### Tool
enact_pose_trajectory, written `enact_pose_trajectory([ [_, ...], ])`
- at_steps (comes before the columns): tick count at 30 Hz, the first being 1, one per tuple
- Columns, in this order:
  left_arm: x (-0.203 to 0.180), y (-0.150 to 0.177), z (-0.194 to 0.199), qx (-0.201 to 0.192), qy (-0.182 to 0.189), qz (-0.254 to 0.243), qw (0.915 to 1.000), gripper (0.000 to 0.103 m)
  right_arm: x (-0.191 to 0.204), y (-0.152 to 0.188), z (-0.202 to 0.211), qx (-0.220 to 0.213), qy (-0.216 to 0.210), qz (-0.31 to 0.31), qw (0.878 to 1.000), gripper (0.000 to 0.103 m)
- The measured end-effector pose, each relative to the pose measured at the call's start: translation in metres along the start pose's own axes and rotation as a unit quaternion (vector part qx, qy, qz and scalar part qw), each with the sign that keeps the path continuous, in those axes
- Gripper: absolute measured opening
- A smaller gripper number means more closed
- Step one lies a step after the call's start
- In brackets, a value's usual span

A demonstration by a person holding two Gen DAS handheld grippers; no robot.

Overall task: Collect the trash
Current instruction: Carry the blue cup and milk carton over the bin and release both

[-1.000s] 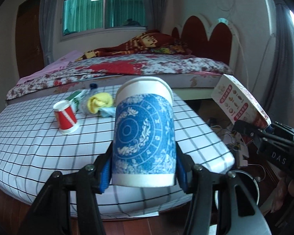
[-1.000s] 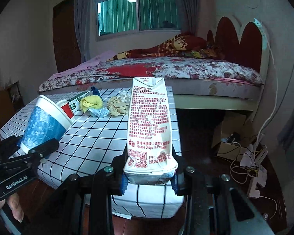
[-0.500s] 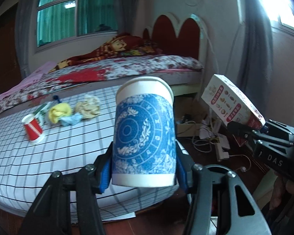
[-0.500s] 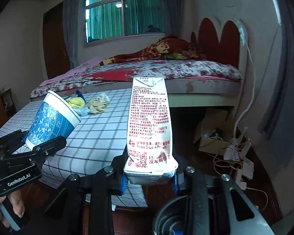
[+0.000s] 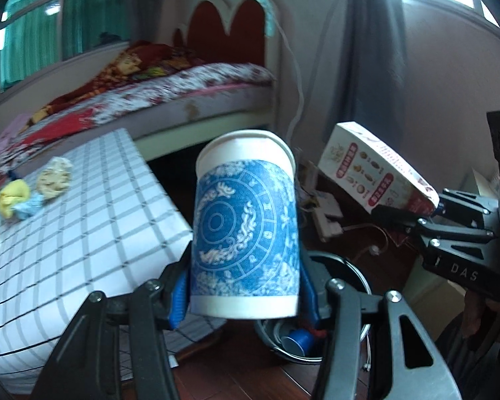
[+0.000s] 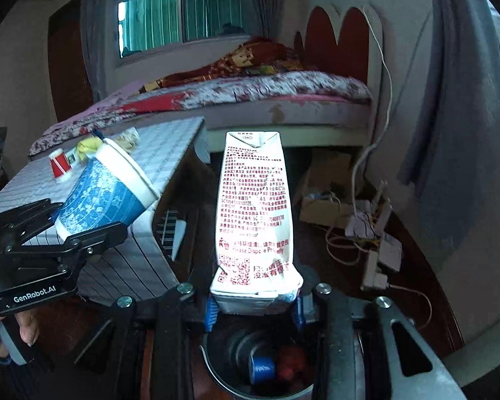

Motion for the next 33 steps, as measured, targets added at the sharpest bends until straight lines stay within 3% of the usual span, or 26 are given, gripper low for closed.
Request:
enact_pose_trajectory([
  [5,-0.022,0.016,-0.030,0.039,0.038,-0.019,0.9984,0.055,-0.016,0.030,-0.015,0.040,-0.003,0.015,0.999,0.036],
  [10,-0.030,0.037,-0.062,0.088,0.089,-0.001,0.9921,0.056,-0.024,0.059,-0.039,0.093,-0.020,0.032,0.995,0.036],
  [12,-0.031,0.044,-0.072,0.102,0.103,0.011,0.9894,0.062,-0.025,0.065,-0.049,0.113,-0.031,0.036,0.992,0.036],
  [13,-0.032,0.045,-0.076,0.103,0.102,0.015,0.9893,0.073,-0.024,0.067,-0.055,0.122,-0.030,0.041,0.991,0.040],
  [14,-0.029,0.048,-0.080,0.110,0.083,0.019,0.9902,0.099,-0.025,0.071,-0.063,0.136,-0.010,0.045,0.990,0.054],
  [15,-0.026,0.049,-0.079,0.105,0.076,0.029,0.9911,0.102,-0.029,0.077,-0.072,0.154,0.012,0.044,0.987,0.103],
  [16,-0.025,0.051,-0.078,0.101,0.079,0.034,0.9911,0.103,-0.034,0.081,-0.079,0.160,0.021,0.038,0.986,0.101],
  [21,-0.016,0.058,-0.076,0.099,0.019,0.035,0.9944,0.103,-0.050,0.093,-0.100,0.177,0.060,0.015,0.982,0.101],
  [33,0.008,0.058,-0.069,0.082,0.002,0.058,0.9950,0.103,-0.049,0.090,-0.094,0.167,0.069,0.021,0.983,0.102],
])
Point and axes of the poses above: each gripper's, at about its wrist camera, not at the fingertips, and z roughly against the way its jaws point, x to its left, y to its underside, the point moved 3 cm from there along -z, roughly the way its jaws point, and after that the axes turned 8 degrees about y, right-handed, at the moved point
